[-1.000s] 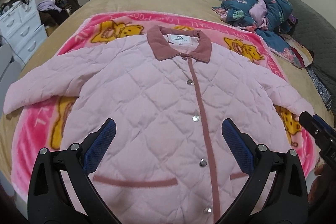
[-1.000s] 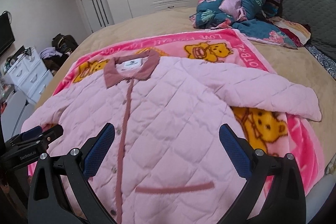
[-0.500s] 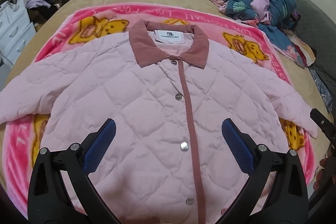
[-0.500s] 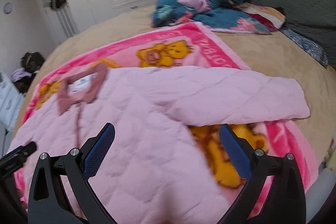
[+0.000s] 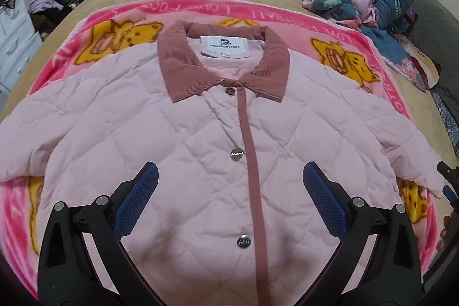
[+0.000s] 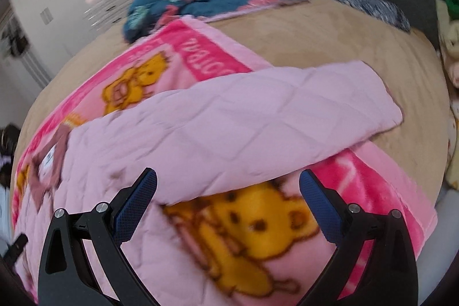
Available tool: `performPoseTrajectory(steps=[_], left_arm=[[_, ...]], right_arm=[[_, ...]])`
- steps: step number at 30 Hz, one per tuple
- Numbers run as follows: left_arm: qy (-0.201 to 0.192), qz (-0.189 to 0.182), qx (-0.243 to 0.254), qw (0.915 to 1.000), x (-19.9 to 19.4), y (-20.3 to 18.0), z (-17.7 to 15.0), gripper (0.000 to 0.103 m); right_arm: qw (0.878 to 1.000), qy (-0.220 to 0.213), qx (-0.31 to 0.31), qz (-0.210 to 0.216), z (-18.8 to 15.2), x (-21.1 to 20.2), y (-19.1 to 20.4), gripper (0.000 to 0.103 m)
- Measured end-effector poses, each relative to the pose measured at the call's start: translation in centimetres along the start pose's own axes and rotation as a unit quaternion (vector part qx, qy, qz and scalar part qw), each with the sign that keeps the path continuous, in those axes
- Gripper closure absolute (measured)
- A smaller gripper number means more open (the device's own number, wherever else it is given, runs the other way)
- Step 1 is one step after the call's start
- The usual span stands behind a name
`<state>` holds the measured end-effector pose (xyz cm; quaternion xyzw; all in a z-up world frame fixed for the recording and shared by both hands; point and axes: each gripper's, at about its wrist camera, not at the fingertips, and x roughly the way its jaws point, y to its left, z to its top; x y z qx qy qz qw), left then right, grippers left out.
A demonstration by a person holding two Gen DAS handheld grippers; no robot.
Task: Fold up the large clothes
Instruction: 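Move the right gripper toward the cuff of a jacket sleeve, then grasp the sleeve with the right gripper and fold it across the jacket body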
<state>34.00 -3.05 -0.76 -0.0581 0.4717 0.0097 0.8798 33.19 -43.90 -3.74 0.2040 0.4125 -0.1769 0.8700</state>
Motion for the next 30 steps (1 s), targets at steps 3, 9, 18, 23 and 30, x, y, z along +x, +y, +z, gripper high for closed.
performPoseTrajectory(steps=[3,9,18,23,30], left_arm=[[0.005,0.000,0.006,1.0000,1.2,-0.8,0.4,0.008],[0.011,0.001,0.023,0.9997,3.0,-2.4,1.0,0.008],[0.019,0.002,0.032,0.9993,4.8,-3.2,2.0,0.008],[0.021,0.008,0.028,0.9994,5.2,-2.7,2.4,0.008],[0.016,0.009,0.027,0.9995,4.7,-2.0,3.0,0.008]], right_arm=[[0.999,0.010,0.033,-0.007,0.7,1.5,-2.2,0.004],[0.993,0.018,0.106,-0.041,1.8,4.3,-6.8,0.004],[0.974,0.031,0.221,-0.048,3.2,8.2,-14.2,0.004],[0.963,0.019,0.267,-0.028,4.4,9.7,-16.8,0.004],[0.962,-0.027,0.270,-0.004,5.9,9.6,-17.4,0.061]])
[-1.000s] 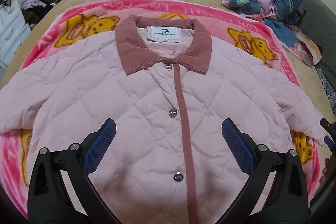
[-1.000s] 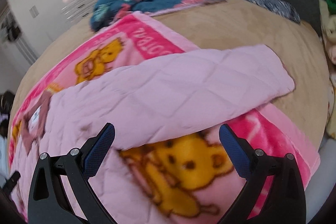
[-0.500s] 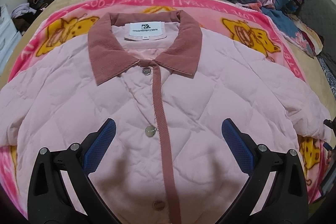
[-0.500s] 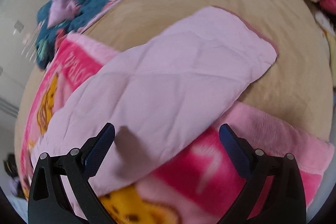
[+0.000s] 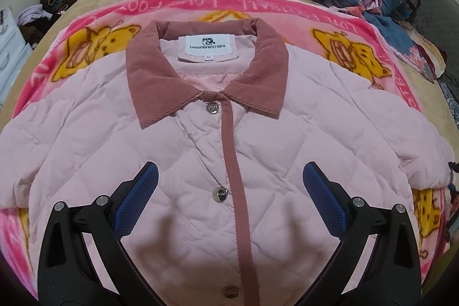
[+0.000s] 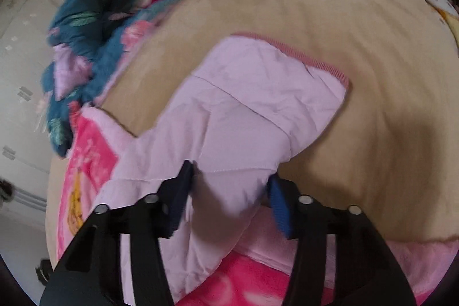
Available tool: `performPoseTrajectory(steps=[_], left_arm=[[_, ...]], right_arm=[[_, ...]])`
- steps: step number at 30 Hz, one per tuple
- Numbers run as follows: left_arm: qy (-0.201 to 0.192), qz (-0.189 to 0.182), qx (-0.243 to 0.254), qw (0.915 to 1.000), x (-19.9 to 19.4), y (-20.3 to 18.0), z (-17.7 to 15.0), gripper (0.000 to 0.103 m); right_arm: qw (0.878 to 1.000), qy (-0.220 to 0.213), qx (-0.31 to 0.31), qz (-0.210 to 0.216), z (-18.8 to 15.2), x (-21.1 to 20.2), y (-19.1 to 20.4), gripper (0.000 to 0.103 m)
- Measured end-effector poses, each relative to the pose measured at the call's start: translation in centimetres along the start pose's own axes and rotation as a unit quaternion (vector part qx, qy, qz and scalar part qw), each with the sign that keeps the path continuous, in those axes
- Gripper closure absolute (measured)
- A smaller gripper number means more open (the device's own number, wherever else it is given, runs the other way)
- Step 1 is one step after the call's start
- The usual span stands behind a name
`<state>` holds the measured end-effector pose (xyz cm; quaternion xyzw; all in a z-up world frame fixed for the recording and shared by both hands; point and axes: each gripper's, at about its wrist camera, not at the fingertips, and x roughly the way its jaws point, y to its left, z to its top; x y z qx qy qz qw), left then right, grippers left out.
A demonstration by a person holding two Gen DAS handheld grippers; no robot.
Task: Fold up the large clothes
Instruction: 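Grasp the sleeve with the right gripper and fold it across the jacket body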
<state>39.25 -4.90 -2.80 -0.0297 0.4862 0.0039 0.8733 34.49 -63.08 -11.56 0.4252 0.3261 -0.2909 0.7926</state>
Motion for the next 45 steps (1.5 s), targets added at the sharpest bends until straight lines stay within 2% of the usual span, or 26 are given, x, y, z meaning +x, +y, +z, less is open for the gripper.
performPoseTrajectory(steps=[1,3,7,12,18,21,26,33,37,41,45], left_arm=[[-0.002,0.001,0.001,1.0000,-0.2,0.1,0.1,0.008],[-0.006,0.001,0.004,1.0000,-0.7,0.2,0.3,0.008],[-0.012,-0.001,0.005,0.9999,-1.7,0.5,0.8,0.008],[-0.022,-0.006,0.009,0.9997,-3.9,1.2,1.4,0.008],[-0.052,0.004,0.013,0.9985,-7.2,2.6,2.1,0.008],[-0.069,0.015,0.016,0.9974,-8.6,3.4,2.2,0.008],[-0.090,0.026,0.012,0.9955,-10.5,5.0,2.0,0.008],[-0.104,0.042,0.005,0.9937,-12.0,7.5,1.4,0.008],[-0.107,0.043,-0.003,0.9934,-12.5,9.1,1.1,0.008],[-0.104,0.042,-0.015,0.9936,-12.6,10.8,0.7,0.008],[-0.097,0.025,-0.045,0.9939,-12.6,13.3,0.4,0.008]], right_arm=[[1.000,-0.011,-0.029,0.005,0.1,-0.6,1.1,0.068],[0.998,-0.028,-0.057,0.025,0.2,-1.7,2.6,0.076],[0.989,-0.059,-0.114,0.068,0.5,-5.2,6.5,0.084],[0.971,-0.098,-0.185,0.111,-0.4,-10.0,11.1,0.086],[0.940,-0.125,-0.261,0.180,-3.0,-15.8,16.9,0.087],[0.926,-0.135,-0.290,0.202,-4.6,-18.2,19.6,0.087],[0.898,-0.142,-0.344,0.234,-7.9,-21.4,23.4,0.087],[0.855,-0.137,-0.417,0.278,-14.3,-24.6,27.8,0.087],[0.837,-0.128,-0.443,0.296,-17.4,-25.1,29.3,0.087],[0.826,-0.112,-0.457,0.311,-20.4,-25.3,30.6,0.087],[0.814,-0.095,-0.473,0.324,-23.6,-25.0,31.8,0.087]])
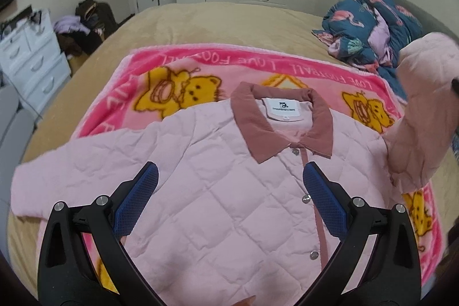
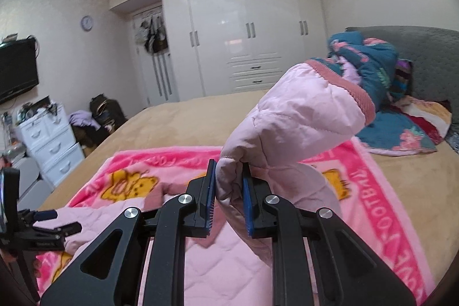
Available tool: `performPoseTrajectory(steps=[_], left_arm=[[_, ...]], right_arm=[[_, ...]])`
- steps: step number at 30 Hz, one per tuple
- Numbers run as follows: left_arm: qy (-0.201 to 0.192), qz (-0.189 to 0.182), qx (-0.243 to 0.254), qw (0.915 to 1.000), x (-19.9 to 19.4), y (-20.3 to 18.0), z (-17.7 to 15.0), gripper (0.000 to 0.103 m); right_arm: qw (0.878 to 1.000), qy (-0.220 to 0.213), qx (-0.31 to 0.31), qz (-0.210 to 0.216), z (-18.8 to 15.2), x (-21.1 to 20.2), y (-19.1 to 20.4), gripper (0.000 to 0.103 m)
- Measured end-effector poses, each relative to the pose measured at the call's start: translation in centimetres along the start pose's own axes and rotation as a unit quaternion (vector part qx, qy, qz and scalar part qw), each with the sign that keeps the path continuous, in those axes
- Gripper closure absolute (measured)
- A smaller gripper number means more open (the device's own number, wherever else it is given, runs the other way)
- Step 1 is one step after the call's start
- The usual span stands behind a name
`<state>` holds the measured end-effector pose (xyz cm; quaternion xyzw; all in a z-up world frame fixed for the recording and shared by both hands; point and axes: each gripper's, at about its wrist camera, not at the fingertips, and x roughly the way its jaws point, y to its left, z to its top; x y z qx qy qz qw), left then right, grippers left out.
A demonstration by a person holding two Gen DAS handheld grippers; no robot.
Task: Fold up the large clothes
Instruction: 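Grasp the sleeve with the right gripper and fold it across the jacket body, then open the right gripper to release the folded sleeve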
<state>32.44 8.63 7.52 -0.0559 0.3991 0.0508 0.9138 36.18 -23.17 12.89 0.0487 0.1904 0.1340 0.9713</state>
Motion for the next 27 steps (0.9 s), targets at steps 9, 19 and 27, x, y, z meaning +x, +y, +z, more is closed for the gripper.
performPoseTrajectory(steps=[9,19,27], left_arm=[[0.016,-0.059,-0.084,0.9946,0.8,5.0,-0.9,0.008],[0.059,-0.113,-0.122,0.9842,3.9,5.4,-3.2,0.008],[0.079,-0.188,-0.181,0.9621,5.3,5.2,-3.9,0.008]], right_arm=[[0.997,0.056,-0.018,0.045,-5.1,5.0,6.5,0.088],[0.986,0.142,-0.030,0.085,-13.6,8.5,11.3,0.083],[0.964,0.210,-0.095,0.132,-17.6,8.3,14.6,0.071]])
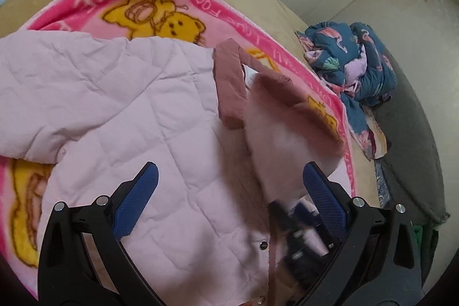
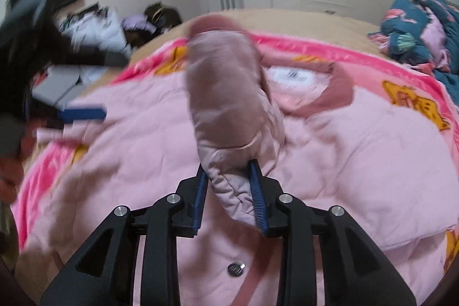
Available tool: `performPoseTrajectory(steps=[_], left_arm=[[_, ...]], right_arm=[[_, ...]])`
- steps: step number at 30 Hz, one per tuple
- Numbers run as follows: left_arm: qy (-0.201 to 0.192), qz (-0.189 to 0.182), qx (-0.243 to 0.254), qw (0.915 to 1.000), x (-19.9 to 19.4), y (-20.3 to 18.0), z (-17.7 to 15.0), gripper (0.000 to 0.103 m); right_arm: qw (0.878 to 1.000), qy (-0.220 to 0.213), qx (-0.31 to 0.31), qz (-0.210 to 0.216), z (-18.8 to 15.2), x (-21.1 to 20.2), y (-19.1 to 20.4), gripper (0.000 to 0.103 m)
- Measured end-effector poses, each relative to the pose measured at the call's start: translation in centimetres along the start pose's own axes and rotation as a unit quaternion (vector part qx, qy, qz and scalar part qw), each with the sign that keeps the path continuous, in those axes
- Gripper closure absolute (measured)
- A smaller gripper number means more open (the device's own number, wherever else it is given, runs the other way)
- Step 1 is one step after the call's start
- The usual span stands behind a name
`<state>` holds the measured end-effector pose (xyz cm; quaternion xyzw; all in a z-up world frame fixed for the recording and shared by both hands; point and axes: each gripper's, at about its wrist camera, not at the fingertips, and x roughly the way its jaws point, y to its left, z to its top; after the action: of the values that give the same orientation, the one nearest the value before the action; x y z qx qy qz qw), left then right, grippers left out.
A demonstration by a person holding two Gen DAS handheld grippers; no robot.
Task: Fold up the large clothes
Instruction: 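Open the right gripper to release the folded sleeve, then grasp the mauve-trimmed front edge with the left gripper and fold it inward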
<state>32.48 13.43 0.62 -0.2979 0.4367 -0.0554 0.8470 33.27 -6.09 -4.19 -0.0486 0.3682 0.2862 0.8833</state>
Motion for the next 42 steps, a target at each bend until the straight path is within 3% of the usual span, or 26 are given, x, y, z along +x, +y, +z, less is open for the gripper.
performPoseTrajectory(steps=[3,7,13,16,17,18,22,23,25,30,33,42], left_arm=[[0.010,-0.012,-0.013,0.9998,0.7,0.4,-0.3,0.008],[0.041,-0.022,-0.028,0.9985,2.5,1.1,-1.0,0.008],[0.100,0.008,-0.037,0.9942,6.4,2.2,-3.0,0.008],[0.099,0.017,-0.017,0.9948,7.1,1.7,-3.8,0.009],[0.097,0.024,-0.009,0.9950,7.2,1.4,-3.9,0.014],[0.095,0.028,0.002,0.9951,7.3,1.0,-4.0,0.036],[0.075,0.035,0.053,0.9951,6.8,-1.0,-4.0,0.072],[0.067,0.040,0.065,0.9948,6.6,-1.5,-3.9,0.085],[0.057,0.036,0.081,0.9944,5.8,-2.3,-3.3,0.095],[-0.020,0.024,0.140,0.9896,0.7,-5.1,-0.2,0.096],[-0.069,0.053,0.182,0.9794,-1.7,-5.8,0.8,0.096],[-0.005,0.134,0.177,0.9750,4.2,-0.7,-1.1,0.095]], right_arm=[[0.999,0.030,-0.013,0.004,-1.4,1.2,1.1,0.062],[0.997,0.049,0.009,0.055,-2.3,1.1,1.3,0.033],[0.997,0.036,0.041,0.061,-2.7,-2.3,-0.8,0.026],[0.998,0.029,0.056,0.024,-2.7,-4.2,-3.0,0.026],[0.998,0.029,0.060,0.007,-2.9,-4.6,-3.7,0.026],[0.997,0.028,0.068,-0.012,-3.1,-5.3,-4.7,0.026],[0.993,0.023,0.096,-0.058,-3.8,-7.3,-7.9,0.026],[0.992,0.022,0.102,-0.065,-3.9,-7.6,-8.6,0.026],[0.990,0.017,0.116,-0.080,-4.1,-8.5,-10.1,0.026],[0.984,-0.004,0.146,-0.106,-3.5,-10.1,-12.6,0.026],[0.981,-0.009,0.149,-0.120,-2.9,-10.3,-13.3,0.023],[0.982,0.028,0.121,-0.142,-1.9,-6.3,-12.9,0.023]])
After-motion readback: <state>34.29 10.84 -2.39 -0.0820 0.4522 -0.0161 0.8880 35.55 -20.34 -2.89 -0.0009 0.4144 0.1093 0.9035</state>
